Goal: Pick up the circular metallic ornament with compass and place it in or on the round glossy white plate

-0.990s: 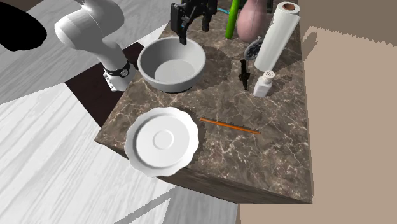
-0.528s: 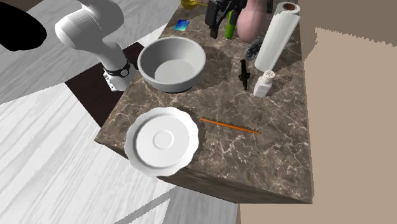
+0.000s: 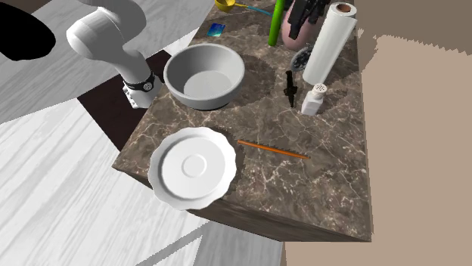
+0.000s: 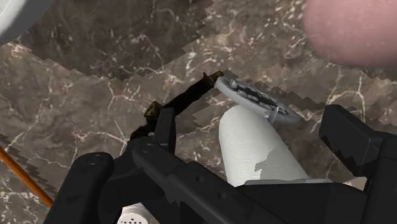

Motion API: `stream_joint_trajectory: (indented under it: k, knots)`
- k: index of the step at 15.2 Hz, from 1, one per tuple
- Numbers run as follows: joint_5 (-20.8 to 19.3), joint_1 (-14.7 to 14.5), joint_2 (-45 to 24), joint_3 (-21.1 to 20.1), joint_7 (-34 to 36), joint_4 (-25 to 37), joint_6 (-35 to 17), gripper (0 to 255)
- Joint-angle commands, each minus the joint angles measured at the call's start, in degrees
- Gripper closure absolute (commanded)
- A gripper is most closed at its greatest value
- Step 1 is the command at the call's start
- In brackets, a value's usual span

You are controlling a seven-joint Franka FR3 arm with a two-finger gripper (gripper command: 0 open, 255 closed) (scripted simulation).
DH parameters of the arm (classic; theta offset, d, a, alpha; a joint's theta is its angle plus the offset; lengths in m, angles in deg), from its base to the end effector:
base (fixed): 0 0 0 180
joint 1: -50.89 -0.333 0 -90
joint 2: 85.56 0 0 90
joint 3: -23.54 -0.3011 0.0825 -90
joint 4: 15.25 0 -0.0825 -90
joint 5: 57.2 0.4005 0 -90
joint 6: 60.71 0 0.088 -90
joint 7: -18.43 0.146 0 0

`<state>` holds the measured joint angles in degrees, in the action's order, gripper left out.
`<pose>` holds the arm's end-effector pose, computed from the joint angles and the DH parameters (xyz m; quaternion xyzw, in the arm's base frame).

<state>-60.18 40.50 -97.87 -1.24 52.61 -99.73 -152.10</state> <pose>0.5253 0.3358 0.5014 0.9991 0.0075 -0.0414 0.0057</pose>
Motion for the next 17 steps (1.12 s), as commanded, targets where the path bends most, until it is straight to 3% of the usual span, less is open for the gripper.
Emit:
stream_joint_trajectory:
  k: [1, 2, 10, 17]
  knots:
    - [-1.8, -2.1, -5.9, -0.6, 2.2, 7.9, 2.7, 0]
    - [-2.5, -3.3, -8.5, -0.6, 3.0, 11.5, 3.9, 0]
    - [-1.8, -2.4, -6.7, -0.5, 2.7, 3.1, -2.8, 0]
    - [-1.8, -2.4, -6.7, -0.5, 2.7, 3.1, -2.8, 0]
